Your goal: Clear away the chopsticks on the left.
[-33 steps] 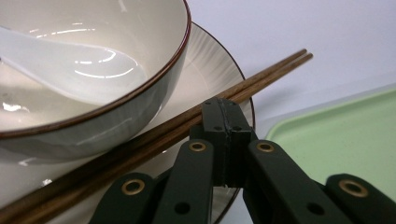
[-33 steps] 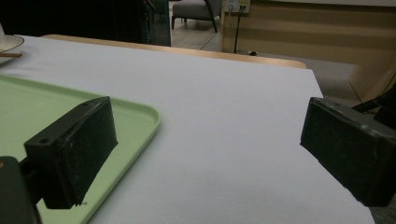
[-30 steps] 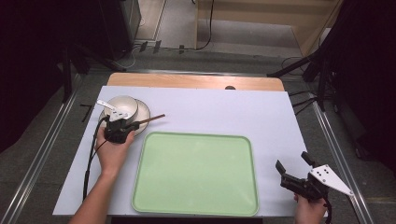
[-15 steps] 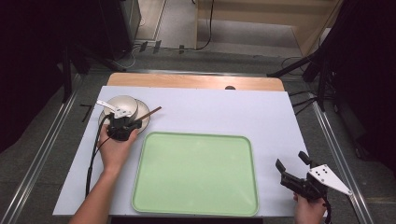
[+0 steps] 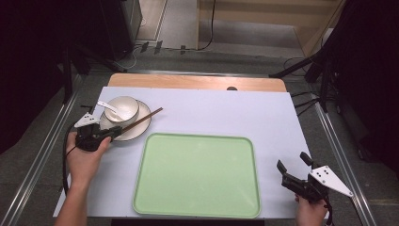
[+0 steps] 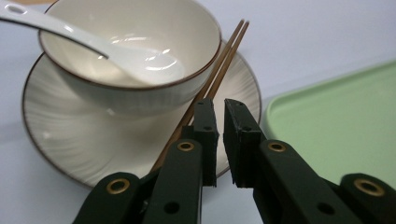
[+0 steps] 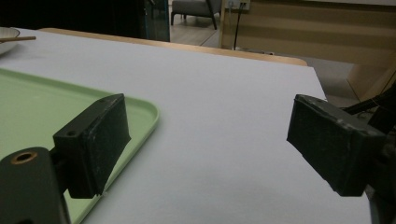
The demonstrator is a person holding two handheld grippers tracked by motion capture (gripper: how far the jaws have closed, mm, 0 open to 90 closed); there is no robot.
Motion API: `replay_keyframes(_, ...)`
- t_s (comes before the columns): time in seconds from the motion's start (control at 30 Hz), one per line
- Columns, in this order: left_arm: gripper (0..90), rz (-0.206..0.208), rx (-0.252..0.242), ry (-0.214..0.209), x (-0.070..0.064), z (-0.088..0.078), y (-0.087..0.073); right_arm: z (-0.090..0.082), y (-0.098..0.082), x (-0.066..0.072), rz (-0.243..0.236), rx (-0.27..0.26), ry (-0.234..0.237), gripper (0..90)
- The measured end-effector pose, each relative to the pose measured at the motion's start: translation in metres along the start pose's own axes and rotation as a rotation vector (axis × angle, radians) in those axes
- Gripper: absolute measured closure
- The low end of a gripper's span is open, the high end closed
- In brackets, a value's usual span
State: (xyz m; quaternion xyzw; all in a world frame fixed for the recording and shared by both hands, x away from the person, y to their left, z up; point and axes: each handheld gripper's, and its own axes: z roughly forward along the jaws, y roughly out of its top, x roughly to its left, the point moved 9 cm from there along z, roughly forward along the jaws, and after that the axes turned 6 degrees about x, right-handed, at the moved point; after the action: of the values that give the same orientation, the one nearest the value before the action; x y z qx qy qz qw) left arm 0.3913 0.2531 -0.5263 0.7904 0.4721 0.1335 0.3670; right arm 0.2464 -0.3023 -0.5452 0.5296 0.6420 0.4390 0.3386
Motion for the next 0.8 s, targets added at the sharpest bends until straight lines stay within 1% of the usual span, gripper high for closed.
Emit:
replay_keyframes(0.03, 84.2, 0.000, 0.000, 0.000, 0.000, 0.000, 0.000, 0.000, 0.000, 0.000, 0.000, 0.000, 0.000, 13.0)
replay_keyframes(0.13, 85.0, -0.004, 0.017, 0.005, 0.011, -0.002, -0.006, 0.002, 0.000, 0.001, -0.012, 0.000, 0.001, 13.0)
replay_keyframes(0.23, 84.8, -0.009, 0.021, 0.002, 0.014, -0.002, -0.008, 0.003, 0.000, 0.001, -0.013, 0.000, 0.001, 13.0)
replay_keyframes(0.37, 84.7, 0.004, 0.038, -0.007, 0.013, 0.003, -0.010, 0.005, -0.001, 0.002, -0.015, 0.009, 0.003, 13.0)
replay_keyframes(0.4, 84.7, 0.006, 0.043, 0.002, 0.014, 0.006, -0.010, 0.005, -0.002, 0.002, -0.017, 0.012, -0.002, 13.0)
replay_keyframes(0.5, 84.0, 0.007, 0.046, 0.004, 0.015, 0.008, -0.011, 0.005, -0.002, 0.001, -0.015, 0.011, -0.006, 13.0)
replay_keyframes(0.53, 83.3, 0.012, 0.058, 0.010, 0.015, 0.010, -0.012, 0.006, -0.002, 0.002, -0.011, 0.010, -0.004, 13.0)
replay_keyframes(0.67, 81.5, 0.019, 0.057, 0.018, 0.015, 0.012, -0.012, 0.007, -0.003, 0.003, -0.015, 0.017, -0.006, 13.0)
replay_keyframes(0.8, 81.0, 0.023, 0.055, 0.014, 0.012, 0.013, -0.011, 0.007, -0.003, 0.003, -0.012, 0.016, -0.007, 13.0)
